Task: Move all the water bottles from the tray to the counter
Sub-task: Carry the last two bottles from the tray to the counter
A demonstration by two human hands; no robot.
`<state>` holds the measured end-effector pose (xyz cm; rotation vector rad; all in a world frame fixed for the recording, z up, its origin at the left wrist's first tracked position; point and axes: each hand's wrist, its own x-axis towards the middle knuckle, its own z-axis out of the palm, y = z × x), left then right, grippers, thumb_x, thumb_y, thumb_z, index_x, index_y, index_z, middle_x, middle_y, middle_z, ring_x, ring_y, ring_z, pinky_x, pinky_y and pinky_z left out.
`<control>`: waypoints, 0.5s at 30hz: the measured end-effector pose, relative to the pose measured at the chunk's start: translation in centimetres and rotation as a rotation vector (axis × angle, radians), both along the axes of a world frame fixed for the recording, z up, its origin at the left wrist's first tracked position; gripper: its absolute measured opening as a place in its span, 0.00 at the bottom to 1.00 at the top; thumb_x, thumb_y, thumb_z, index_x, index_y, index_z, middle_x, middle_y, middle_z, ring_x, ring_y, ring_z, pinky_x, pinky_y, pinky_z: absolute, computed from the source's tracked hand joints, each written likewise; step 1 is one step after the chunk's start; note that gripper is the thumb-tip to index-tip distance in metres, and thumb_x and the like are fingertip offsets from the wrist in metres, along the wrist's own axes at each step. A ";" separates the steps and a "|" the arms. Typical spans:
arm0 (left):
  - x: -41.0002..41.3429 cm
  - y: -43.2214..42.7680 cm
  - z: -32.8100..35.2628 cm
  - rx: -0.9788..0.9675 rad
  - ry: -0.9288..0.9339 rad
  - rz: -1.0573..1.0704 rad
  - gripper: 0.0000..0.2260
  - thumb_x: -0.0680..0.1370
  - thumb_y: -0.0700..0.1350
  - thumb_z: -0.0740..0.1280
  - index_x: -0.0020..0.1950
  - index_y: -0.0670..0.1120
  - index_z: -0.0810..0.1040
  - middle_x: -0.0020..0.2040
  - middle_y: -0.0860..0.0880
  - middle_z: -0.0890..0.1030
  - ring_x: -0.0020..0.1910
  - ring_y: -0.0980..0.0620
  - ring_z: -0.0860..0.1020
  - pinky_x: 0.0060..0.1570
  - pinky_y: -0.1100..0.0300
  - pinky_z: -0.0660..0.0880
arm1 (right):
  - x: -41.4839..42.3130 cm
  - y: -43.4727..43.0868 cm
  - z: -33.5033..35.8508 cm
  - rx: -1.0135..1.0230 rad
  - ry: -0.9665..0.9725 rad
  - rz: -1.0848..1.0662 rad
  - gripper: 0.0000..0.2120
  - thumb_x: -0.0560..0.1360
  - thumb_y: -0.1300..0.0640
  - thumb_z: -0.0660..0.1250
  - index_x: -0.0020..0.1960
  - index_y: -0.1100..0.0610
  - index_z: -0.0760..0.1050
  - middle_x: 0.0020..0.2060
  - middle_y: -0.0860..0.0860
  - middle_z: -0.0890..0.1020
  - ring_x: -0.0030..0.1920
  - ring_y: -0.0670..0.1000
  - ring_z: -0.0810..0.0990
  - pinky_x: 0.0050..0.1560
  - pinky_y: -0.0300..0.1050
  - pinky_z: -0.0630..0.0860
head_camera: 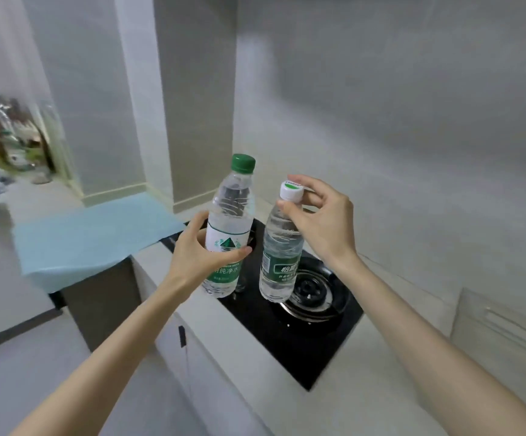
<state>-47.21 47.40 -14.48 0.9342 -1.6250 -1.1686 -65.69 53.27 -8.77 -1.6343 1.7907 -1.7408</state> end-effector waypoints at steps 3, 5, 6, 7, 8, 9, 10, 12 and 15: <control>7.6 -1.1 0.0 -0.004 0.004 0.132 0.28 0.63 0.41 0.80 0.55 0.58 0.71 0.45 0.53 0.84 0.41 0.59 0.83 0.38 0.66 0.77 | 6.9 -3.1 -0.1 0.003 0.018 0.133 0.20 0.68 0.58 0.76 0.58 0.52 0.79 0.49 0.47 0.85 0.46 0.39 0.83 0.47 0.28 0.76; 12.8 -1.7 -0.1 0.001 0.012 0.217 0.28 0.63 0.41 0.80 0.58 0.55 0.71 0.44 0.52 0.84 0.41 0.59 0.83 0.38 0.67 0.76 | 11.6 -5.0 -0.3 0.007 0.017 0.218 0.20 0.68 0.58 0.76 0.59 0.52 0.79 0.49 0.47 0.85 0.47 0.40 0.83 0.47 0.29 0.77; 15.8 -2.1 -0.2 -0.004 0.016 0.259 0.29 0.63 0.41 0.80 0.58 0.53 0.71 0.44 0.52 0.84 0.40 0.59 0.83 0.38 0.66 0.77 | 14.5 -6.0 -0.5 0.008 0.015 0.258 0.20 0.68 0.58 0.76 0.59 0.53 0.79 0.49 0.47 0.85 0.47 0.40 0.83 0.48 0.29 0.77; 18.6 -2.5 -0.4 -0.006 0.017 0.290 0.28 0.63 0.41 0.80 0.58 0.53 0.71 0.43 0.52 0.84 0.40 0.58 0.83 0.38 0.65 0.77 | 17.0 -7.0 -0.7 0.009 0.012 0.290 0.20 0.68 0.58 0.76 0.59 0.53 0.79 0.49 0.47 0.85 0.47 0.41 0.83 0.48 0.30 0.77; 20.9 -2.7 -0.4 -0.007 0.019 0.314 0.28 0.63 0.41 0.80 0.57 0.54 0.72 0.42 0.52 0.85 0.40 0.57 0.84 0.38 0.64 0.78 | 19.2 -7.8 -0.7 0.013 0.004 0.320 0.20 0.68 0.58 0.76 0.59 0.53 0.79 0.49 0.46 0.85 0.48 0.41 0.83 0.49 0.31 0.78; 24.1 -3.0 -0.5 -0.008 0.016 0.356 0.27 0.63 0.40 0.80 0.55 0.55 0.72 0.40 0.53 0.85 0.39 0.57 0.84 0.37 0.65 0.78 | 22.2 -8.7 -0.9 0.014 -0.009 0.357 0.20 0.68 0.59 0.76 0.58 0.52 0.79 0.49 0.46 0.85 0.48 0.41 0.83 0.49 0.32 0.78; 27.5 -3.3 -0.4 -0.019 0.014 0.396 0.26 0.63 0.39 0.80 0.53 0.56 0.72 0.39 0.54 0.85 0.38 0.58 0.83 0.35 0.67 0.78 | 25.5 -9.7 -1.0 0.014 -0.028 0.398 0.19 0.68 0.59 0.76 0.58 0.52 0.79 0.49 0.47 0.85 0.48 0.42 0.83 0.49 0.33 0.78; 32.7 -3.7 -0.2 -0.026 0.009 0.452 0.26 0.64 0.38 0.79 0.53 0.56 0.71 0.41 0.54 0.84 0.38 0.58 0.83 0.34 0.69 0.77 | 30.3 -11.2 -1.3 0.014 -0.053 0.459 0.19 0.68 0.60 0.76 0.58 0.53 0.79 0.48 0.49 0.85 0.48 0.43 0.84 0.49 0.34 0.79; 40.9 -3.8 0.0 -0.029 -0.005 0.564 0.30 0.64 0.39 0.80 0.60 0.51 0.71 0.45 0.51 0.84 0.41 0.57 0.84 0.37 0.66 0.78 | 38.7 -13.4 -1.6 0.008 -0.063 0.555 0.19 0.68 0.58 0.76 0.58 0.53 0.80 0.47 0.49 0.85 0.46 0.43 0.84 0.49 0.36 0.79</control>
